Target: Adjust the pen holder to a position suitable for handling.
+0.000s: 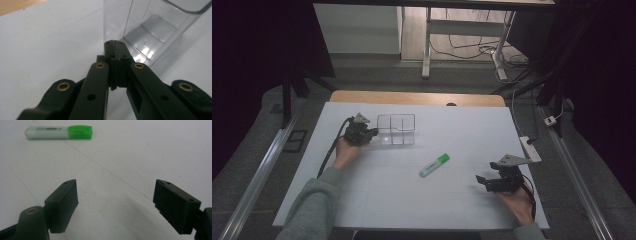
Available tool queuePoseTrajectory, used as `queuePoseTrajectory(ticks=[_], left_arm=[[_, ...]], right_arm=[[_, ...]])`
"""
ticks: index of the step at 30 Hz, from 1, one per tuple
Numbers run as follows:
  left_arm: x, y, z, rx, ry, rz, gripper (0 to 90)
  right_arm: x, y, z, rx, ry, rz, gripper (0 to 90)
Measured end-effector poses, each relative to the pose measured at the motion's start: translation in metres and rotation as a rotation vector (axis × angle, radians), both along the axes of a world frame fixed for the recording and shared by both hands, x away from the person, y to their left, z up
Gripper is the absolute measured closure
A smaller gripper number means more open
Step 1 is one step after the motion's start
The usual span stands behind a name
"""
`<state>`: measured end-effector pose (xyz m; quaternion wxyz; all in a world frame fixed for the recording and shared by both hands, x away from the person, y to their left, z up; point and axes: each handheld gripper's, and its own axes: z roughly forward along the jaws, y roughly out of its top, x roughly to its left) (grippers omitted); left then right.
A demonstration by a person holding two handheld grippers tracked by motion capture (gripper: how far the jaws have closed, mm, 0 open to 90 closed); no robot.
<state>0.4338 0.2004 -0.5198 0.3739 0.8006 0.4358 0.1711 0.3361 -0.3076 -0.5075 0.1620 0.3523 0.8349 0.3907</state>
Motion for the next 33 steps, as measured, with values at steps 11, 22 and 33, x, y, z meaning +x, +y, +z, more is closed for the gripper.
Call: queuePoseTrajectory(ticks=[11,22,33], left_arm=[[0.007,-0.014,0.000,-0.008,0.005,-0.025,88.7],[0.015,-0.033,0.001,0.003,0.001,-0.053,88.7],[0.018,-0.045,0.002,-0.010,-0.003,-0.074,88.7]], right_arm=[[-0.002,-0.001,0.001,-0.005,0.002,-0.004,19.8],[-0.002,-0.001,0.000,-0.003,0.003,-0.005,19.8],[-0.002,-0.001,0.001,-0.007,-0.005,-0.005,20.2]])
